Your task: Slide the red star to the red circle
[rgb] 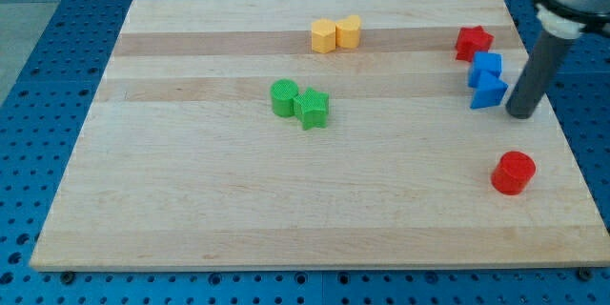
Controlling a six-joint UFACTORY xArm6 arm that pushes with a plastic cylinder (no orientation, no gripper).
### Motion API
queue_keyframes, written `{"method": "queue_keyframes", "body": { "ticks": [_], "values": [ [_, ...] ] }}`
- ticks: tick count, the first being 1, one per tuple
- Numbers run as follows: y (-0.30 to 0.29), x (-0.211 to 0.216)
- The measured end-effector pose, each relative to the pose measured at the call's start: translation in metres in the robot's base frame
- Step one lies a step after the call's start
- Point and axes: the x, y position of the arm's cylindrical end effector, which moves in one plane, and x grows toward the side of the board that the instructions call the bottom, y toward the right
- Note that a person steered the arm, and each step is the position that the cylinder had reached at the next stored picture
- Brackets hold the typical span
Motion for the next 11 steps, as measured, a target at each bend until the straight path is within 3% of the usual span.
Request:
{"method": "queue_keyframes", "body": {
  "ticks": [1,6,11],
  "values": [
    [0.02,-0.004],
    [0.013,-0.119],
    [-0.109,-0.12]
  ]
}}
